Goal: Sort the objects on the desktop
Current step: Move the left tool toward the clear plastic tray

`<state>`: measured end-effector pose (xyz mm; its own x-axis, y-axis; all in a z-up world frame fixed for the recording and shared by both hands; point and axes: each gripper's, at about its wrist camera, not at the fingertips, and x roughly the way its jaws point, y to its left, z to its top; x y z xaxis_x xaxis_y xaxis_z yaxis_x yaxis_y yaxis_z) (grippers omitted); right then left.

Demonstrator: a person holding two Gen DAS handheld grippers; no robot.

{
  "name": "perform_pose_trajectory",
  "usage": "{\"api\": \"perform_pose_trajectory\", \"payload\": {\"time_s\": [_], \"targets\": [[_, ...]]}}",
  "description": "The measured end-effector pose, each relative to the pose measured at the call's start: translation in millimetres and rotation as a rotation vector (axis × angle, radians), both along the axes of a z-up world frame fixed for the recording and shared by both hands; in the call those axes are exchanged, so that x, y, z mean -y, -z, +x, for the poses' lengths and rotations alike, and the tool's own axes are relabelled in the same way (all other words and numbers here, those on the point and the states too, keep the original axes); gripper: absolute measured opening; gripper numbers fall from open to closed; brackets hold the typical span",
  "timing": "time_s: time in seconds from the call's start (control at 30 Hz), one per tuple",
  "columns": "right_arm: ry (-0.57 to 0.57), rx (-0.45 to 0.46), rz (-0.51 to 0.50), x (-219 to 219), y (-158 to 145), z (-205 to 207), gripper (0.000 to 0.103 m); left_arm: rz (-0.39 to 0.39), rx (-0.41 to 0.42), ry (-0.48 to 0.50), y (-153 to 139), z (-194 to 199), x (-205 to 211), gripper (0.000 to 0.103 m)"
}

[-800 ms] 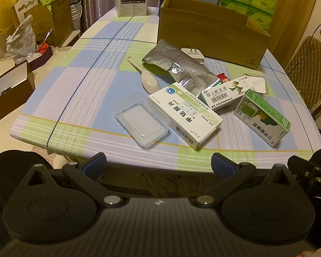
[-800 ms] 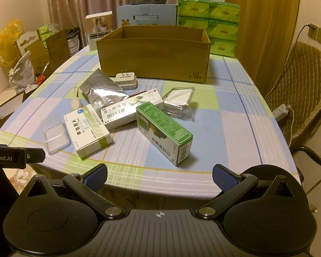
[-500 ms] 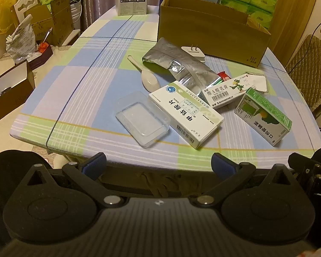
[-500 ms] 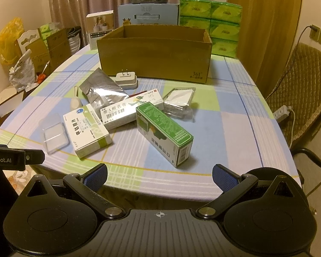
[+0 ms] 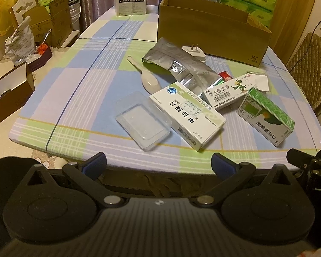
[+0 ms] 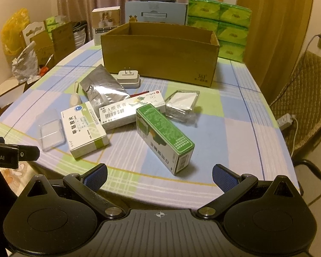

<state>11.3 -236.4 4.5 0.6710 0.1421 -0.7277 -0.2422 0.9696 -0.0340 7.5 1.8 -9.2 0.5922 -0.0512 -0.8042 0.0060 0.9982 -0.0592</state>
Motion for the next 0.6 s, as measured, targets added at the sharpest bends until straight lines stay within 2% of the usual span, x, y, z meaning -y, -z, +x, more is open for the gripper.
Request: {"api": "perform_pose_trajectory", "payload": {"time_s": [0.37,0.6], "targets": [[-0.122,0.02,-0.102,3.0,2.0,25.7,0.101,-0.004,0.007,0.042,2.5,18.7,5.3,0.102],[-0.14,0.01,-0.078,6.4,2.9,31.7,0.101,-0.002,0.003,0.026,10.0,35.2,-1.8,0.102]]}}
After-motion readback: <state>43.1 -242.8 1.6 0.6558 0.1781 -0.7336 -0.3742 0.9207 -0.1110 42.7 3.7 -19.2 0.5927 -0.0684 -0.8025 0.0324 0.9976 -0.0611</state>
